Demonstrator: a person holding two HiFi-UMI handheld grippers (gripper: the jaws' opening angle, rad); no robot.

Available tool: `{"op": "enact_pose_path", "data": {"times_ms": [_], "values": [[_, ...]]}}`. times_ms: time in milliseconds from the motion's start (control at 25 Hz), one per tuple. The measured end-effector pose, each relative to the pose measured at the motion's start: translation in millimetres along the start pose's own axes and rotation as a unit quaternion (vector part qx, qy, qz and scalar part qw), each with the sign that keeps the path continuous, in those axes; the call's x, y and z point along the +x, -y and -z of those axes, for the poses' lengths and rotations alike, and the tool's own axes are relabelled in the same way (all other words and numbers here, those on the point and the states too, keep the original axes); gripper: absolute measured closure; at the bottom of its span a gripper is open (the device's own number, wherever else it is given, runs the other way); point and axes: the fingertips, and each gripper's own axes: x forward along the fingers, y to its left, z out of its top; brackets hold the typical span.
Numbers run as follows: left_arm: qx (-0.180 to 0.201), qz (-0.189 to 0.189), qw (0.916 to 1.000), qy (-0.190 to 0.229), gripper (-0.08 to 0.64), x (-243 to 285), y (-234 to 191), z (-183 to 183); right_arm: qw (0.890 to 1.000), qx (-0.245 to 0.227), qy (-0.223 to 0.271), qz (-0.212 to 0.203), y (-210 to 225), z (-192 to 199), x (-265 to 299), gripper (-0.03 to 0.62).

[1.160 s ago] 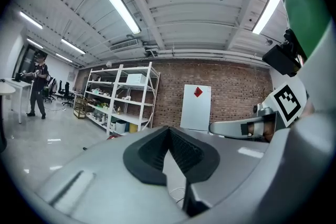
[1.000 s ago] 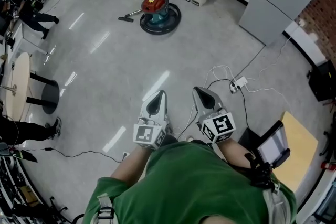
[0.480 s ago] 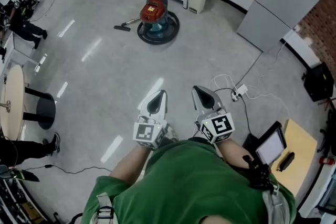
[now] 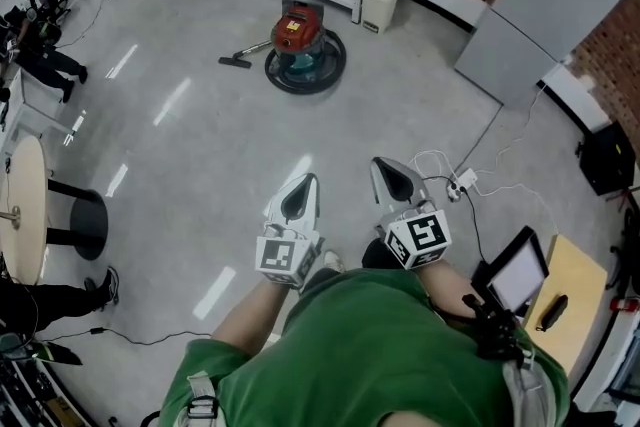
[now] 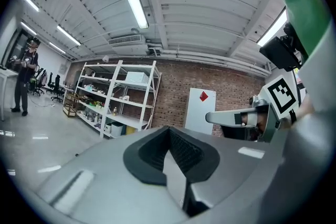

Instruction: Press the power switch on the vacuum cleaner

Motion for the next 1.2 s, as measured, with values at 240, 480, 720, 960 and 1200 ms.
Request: {"op": "enact_pose_path", "data": {"times_ms": [240,480,720,960,1200], "values": [[0.012,-0.019,0.9997,-0.009,0.554,32,-17,-4,1.000,0.001,0.004,-0.006,19,-4,30,0.591],[0.031,-0.026,0.9991,-0.016,0.554,91,-24,0,1.000,0.001,0.013,-0.022,66,-13,65,0.591],[0.021,-0.029,0.9993,-0.008,0.554,164,-20,-7,0.999,0.009,0.023,-0.029,135,-26,96,0.591],[0.014,-0.035,0.9992,-0.012,0.554,236,-6,-12,0.999,0.020,0.023,-0.037,202,-22,119,0.591],[0.014,-0.042,0.9988,-0.019,0.554,284,-3,5,0.998,0.035,0.016,-0.052,247,-14,142,0.591]]}}
